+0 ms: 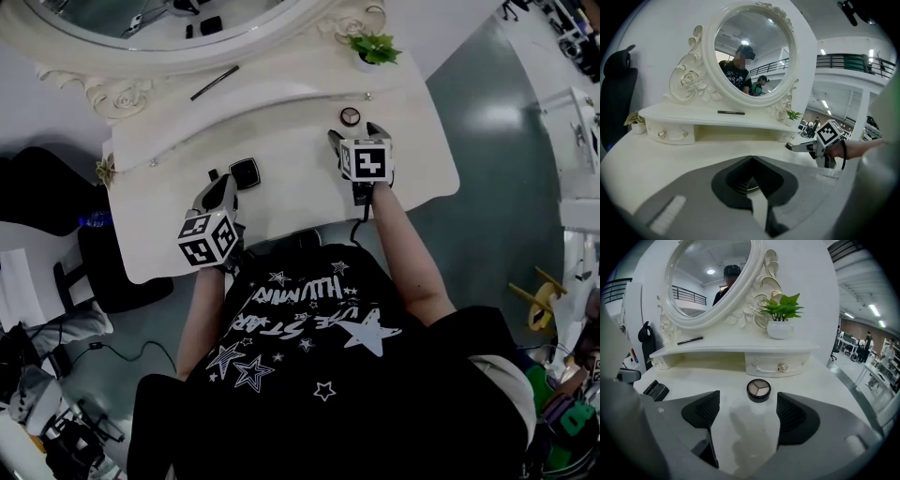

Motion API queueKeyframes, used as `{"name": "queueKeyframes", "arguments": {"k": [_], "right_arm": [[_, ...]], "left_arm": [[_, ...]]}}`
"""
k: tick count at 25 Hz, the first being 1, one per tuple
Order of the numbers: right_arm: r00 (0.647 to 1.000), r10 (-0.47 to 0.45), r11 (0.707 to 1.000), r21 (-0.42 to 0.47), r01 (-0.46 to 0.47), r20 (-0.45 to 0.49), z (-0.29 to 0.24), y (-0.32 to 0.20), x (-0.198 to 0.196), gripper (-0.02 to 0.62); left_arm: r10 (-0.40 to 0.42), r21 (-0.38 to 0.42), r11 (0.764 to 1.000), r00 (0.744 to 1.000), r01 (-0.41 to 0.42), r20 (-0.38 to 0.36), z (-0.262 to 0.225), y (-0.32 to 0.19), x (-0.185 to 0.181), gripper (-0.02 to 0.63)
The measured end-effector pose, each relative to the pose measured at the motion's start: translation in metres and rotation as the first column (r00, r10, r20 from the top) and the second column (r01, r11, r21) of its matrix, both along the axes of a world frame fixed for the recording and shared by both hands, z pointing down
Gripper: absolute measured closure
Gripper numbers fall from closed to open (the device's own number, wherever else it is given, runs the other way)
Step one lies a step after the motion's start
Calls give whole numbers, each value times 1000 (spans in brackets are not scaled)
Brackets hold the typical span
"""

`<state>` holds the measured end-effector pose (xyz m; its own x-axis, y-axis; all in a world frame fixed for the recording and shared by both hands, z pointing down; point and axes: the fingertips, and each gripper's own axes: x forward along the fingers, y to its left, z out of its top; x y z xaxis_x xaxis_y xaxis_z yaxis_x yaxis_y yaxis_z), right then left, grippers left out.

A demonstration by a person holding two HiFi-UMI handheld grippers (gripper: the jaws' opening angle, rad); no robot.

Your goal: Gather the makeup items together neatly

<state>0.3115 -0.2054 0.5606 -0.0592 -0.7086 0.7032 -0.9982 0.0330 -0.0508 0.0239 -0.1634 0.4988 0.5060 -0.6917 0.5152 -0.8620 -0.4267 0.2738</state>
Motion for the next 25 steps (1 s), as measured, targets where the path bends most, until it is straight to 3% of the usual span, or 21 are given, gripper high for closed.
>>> {"name": "queueKeyframes", "arguments": {"k": [15, 25], "right_arm": [[997, -68, 997, -27, 67, -22, 22, -35, 12, 240], [997, -63, 997, -40, 61, -48, 21, -40, 17, 341]], "left_arm": [[-115, -35, 993, 993, 116, 19, 13, -4, -1, 604], [-115, -46, 992, 993, 116, 31, 18, -8, -2, 604]]}}
